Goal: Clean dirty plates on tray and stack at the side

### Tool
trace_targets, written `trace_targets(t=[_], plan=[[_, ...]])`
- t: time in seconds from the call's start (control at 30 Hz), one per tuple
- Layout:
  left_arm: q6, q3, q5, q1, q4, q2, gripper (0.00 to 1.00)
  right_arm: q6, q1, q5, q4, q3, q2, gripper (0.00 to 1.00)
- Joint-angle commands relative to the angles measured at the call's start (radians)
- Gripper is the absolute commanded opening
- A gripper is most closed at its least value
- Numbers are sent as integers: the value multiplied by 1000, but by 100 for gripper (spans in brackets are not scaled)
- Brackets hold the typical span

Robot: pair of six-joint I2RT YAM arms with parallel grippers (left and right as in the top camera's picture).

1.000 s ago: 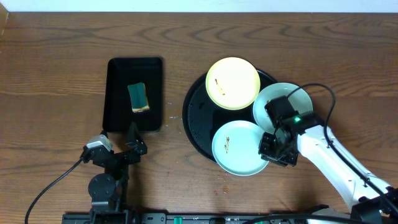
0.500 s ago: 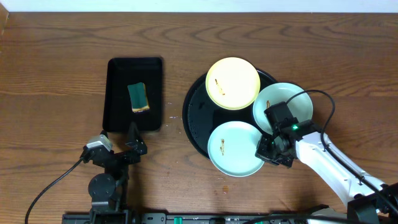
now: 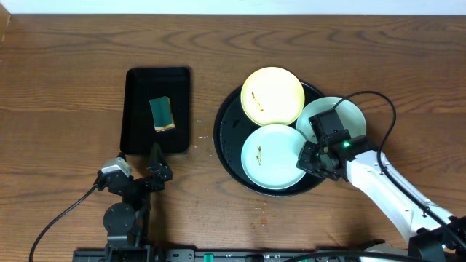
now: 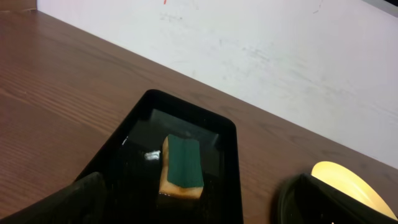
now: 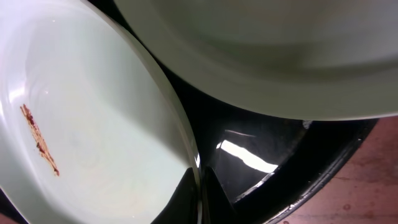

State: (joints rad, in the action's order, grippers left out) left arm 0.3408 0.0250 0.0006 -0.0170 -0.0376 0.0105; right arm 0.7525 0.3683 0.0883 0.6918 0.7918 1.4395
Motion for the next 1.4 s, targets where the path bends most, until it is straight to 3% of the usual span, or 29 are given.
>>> trace_targets(t=[0.0,0.3,0.47,0.6,0.93,1.37], plan=[[2,-21,-12,-4,-35,-6,96,-9,6,-39,1,3,7,1],[2,-21,-12,-4,-35,-6,96,-8,6,-43,-50,-67,7,2],[2,-21,-12,-4,-35,-6,97,-9,6,50,-29,-70,7,1],[2,-21,-12,-4,-35,-6,96,-9,3,-13,-46,-70,7,1],[2,-21,-12,-4,-35,-6,96,-10,5,-66,-106,-70,7,22],[2,-21,-12,-4,-35,-6,96,-9,6,-23,-157,-111,7,20]])
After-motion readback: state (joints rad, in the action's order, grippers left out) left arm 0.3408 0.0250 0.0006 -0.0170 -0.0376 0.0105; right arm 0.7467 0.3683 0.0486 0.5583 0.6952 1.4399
